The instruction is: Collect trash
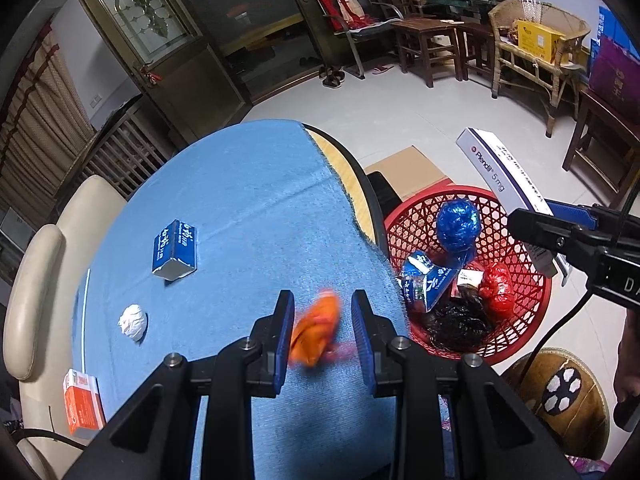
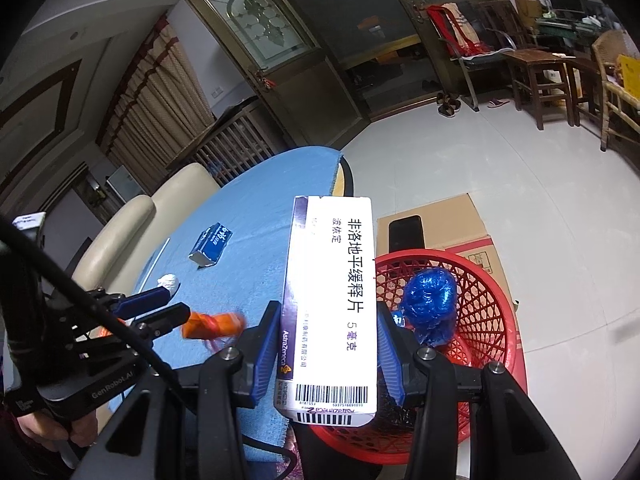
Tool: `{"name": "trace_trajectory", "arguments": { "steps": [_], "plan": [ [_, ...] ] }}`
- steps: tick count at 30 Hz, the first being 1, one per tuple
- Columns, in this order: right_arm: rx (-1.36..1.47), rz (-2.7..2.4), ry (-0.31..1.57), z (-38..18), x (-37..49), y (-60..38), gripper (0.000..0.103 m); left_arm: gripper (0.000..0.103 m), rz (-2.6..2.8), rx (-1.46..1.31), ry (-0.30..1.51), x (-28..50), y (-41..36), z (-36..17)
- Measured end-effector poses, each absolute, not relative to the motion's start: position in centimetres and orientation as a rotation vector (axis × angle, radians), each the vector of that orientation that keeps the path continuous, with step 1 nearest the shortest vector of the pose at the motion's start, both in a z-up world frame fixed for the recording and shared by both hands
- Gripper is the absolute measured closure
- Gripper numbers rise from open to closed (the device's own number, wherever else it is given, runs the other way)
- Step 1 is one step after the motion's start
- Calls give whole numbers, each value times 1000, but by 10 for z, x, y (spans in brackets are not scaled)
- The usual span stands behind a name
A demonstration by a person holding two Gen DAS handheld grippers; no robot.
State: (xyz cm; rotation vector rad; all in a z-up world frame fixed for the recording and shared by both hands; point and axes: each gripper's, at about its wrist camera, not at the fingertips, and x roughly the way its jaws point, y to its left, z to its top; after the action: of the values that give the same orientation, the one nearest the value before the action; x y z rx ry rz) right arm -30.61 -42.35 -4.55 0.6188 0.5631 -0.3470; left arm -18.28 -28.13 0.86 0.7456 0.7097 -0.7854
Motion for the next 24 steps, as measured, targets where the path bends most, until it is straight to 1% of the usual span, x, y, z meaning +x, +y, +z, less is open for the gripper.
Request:
{"name": "trace_trajectory", "arguments": {
  "steps": [5,9,15,17,19,22,24],
  "plan": [
    [631,-353,568,-48,-307,-426,55,72,-804,750,699,-183,-284,4],
    [634,-358,567,-47,-310,-428,55,72,-799,718,723,-170,-275,1],
    [642,-364,575,-51,-309,-431,55,72,-771,631,828,-136,-247,-12],
    [646,-358,583,-54,-308,-429,55,69,-779,607,860,-130,-238,-17],
    [645,-354,591,-56,-305,-428,55,56,-792,582,904,-128,-232,-24],
    [646,-347,601,-58,-302,-425,55,53,-863,566,965,-134,-232,-36],
    [639,-344,608,-60,-300,-422,55,48,-900,578,1001,-140,-238,-45]
  ]
}}
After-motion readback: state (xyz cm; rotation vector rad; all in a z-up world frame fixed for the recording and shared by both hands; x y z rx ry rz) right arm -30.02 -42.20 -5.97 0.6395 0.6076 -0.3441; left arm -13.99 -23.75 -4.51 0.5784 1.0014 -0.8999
